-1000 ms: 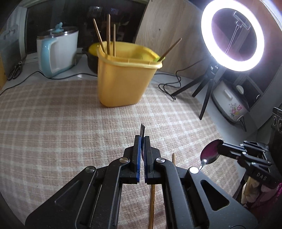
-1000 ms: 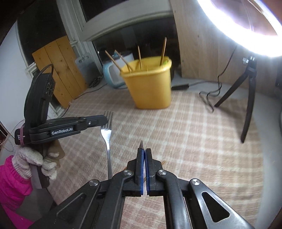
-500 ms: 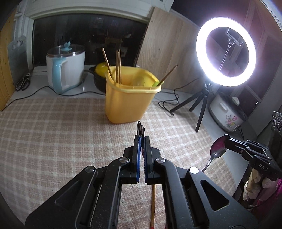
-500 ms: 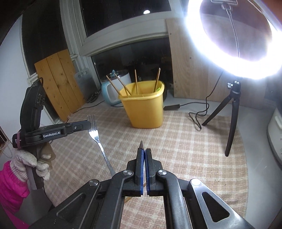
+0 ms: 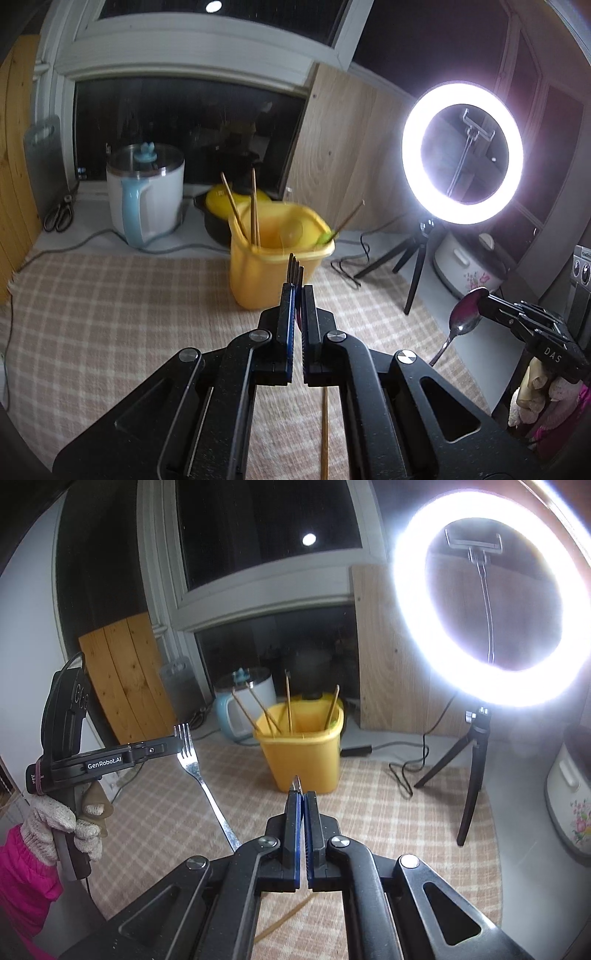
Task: Organize utensils
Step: 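Lift fork with left tool while right tool lifts spoon toward container, then carry fork with left tool while right tool carries spoon over container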
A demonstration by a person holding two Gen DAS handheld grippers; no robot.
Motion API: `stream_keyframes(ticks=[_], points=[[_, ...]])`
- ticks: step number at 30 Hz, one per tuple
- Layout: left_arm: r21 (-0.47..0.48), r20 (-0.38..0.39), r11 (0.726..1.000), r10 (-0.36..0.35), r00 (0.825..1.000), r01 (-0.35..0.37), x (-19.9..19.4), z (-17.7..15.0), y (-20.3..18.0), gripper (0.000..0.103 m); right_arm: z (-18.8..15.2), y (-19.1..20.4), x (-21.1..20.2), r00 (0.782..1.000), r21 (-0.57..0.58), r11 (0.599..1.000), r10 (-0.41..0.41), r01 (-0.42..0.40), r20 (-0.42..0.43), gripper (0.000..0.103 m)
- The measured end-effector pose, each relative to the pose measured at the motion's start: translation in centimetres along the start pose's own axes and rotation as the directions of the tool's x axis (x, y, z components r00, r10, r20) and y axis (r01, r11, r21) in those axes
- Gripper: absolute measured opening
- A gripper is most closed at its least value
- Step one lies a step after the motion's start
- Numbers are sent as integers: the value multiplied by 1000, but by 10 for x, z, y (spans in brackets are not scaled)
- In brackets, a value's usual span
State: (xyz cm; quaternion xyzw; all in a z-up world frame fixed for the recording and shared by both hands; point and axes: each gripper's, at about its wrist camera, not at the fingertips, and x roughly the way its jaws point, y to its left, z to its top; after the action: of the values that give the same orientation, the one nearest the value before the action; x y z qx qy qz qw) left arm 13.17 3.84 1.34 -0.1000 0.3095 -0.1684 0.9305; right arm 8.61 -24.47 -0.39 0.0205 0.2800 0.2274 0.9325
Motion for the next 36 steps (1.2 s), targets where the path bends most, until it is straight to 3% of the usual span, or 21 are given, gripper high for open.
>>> stream_keyframes(ticks=[14, 28, 36], points=[[27, 121, 999, 31, 992, -35, -4, 71, 23, 0, 50, 10, 5, 992, -18, 998, -61, 63, 114, 0], [117, 169, 991, 39, 985, -59, 36, 129, 23, 0, 91, 8, 36, 975, -43, 987, -143, 153, 172, 0], [142, 157, 987, 56, 986, -79, 61, 143, 32, 0, 114, 4, 59, 960, -45, 977, -194, 207, 202, 0]])
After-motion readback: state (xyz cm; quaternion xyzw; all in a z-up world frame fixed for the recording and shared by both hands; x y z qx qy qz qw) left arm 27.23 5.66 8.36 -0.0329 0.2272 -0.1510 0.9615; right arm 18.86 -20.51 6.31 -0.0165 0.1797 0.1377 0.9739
